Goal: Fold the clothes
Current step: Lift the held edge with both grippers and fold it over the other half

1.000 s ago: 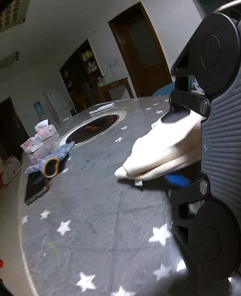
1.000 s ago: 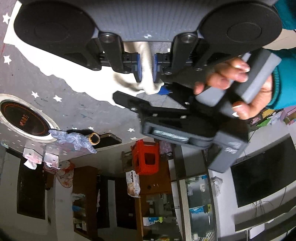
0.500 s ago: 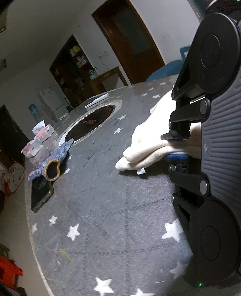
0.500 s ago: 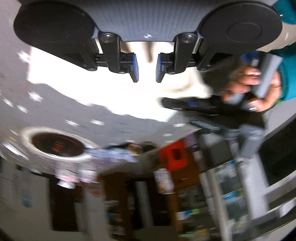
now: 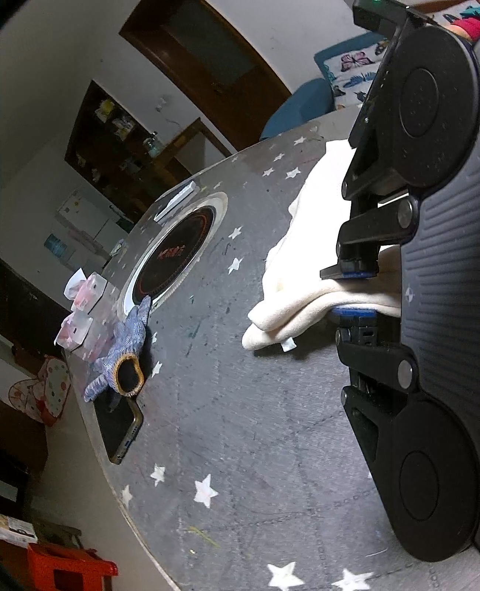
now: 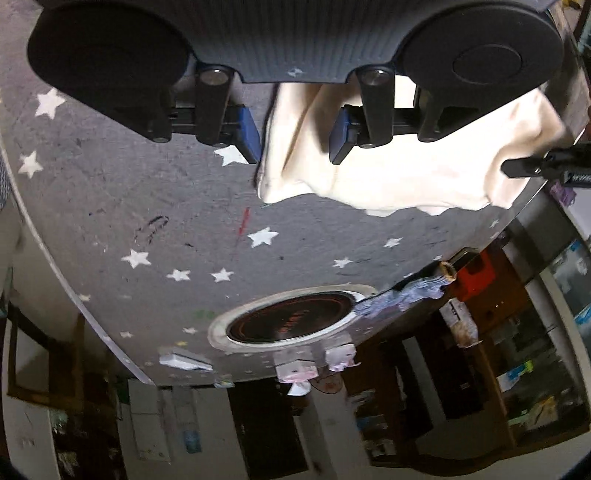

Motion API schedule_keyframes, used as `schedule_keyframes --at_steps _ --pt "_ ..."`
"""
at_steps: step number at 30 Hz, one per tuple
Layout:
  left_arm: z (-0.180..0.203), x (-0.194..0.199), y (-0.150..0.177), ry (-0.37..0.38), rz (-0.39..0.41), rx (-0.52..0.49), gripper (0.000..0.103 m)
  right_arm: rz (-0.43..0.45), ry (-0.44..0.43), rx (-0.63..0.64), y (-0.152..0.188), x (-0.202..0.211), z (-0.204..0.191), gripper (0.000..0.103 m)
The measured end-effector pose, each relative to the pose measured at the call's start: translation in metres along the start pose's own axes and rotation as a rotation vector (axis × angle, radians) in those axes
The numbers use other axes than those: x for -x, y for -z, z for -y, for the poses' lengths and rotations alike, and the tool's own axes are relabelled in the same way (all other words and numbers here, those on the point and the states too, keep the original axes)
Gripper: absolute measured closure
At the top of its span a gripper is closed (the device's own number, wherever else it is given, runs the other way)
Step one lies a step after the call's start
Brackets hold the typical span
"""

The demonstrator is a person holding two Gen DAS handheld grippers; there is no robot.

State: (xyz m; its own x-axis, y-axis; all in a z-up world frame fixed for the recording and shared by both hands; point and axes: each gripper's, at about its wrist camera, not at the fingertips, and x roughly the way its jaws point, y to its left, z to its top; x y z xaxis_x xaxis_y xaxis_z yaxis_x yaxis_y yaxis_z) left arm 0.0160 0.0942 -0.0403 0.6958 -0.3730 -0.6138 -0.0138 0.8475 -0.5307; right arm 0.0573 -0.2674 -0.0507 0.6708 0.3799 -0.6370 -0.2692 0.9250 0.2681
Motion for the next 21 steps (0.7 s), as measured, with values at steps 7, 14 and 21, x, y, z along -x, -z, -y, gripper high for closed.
schedule_keyframes --at_steps 7,14,21 --pt "0.011 0.000 -0.004 -0.009 0.003 -0.061 0.088 0.020 -0.026 -0.021 0.003 -0.001 -0.003 0.087" --pt "0.037 0.008 -0.016 0.030 0.028 -0.147 0.089 0.127 -0.029 -0.022 -0.001 0.034 -0.005 0.093" --pt "0.085 0.005 -0.025 0.093 0.051 -0.252 0.089 0.240 0.004 -0.030 -0.011 0.081 0.005 0.101"
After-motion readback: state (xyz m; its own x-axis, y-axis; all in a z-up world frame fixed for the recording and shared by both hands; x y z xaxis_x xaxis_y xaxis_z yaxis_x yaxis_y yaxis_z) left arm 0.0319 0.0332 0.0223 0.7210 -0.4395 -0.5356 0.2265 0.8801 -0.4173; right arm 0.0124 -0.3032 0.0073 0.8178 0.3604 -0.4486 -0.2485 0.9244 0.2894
